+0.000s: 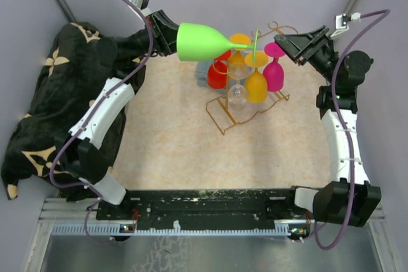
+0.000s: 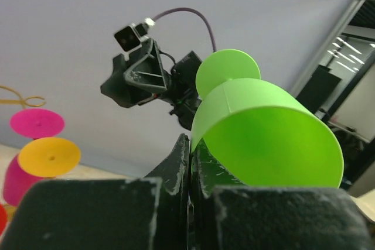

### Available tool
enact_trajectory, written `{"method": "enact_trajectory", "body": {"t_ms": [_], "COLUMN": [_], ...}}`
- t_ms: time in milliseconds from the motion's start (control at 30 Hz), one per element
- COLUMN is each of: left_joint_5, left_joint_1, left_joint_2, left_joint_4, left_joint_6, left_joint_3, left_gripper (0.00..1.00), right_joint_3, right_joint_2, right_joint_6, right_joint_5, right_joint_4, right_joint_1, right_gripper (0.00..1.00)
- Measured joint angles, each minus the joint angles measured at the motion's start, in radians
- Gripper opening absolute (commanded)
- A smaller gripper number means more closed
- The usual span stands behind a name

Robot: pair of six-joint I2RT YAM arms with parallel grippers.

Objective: Place the wine glass upside down on the wine glass rack

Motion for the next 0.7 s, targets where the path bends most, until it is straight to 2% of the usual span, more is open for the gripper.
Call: {"method": "enact_trajectory", "body": {"t_ms": [233,433,567,700], "left_joint_5": [0.047,0.049,0.045,0.029], "left_joint_1": [0.008,0.01,0.01,0.01], "left_joint_2": [0.105,0.17,0.193,0.213], "left_joint_4": [0.272,0.414,0.48,0.533], "left_joint_6": [-0.28,-0.449,-0.529,-0.596], "left_joint_3": [0.069,0.117,0.13,0.142], "left_gripper": [0.0,0.0,0.0,0.0], "right_joint_3": [-0.008,0.022,0.048,0.075], "right_joint_2": [0.101,0.233,0.273,0.279], "right_joint_6": [0.322,0.647,0.758,0.814], "right_joint_5": [-0.104,-0.144,-0.147,-0.14], "right_joint_4": [0.502,0.941,1.078,1.146], "right_joint_1": [0.003,0.038,0.084,0.151], "right_gripper": [0.45,0.45,0.45,0.45]}}
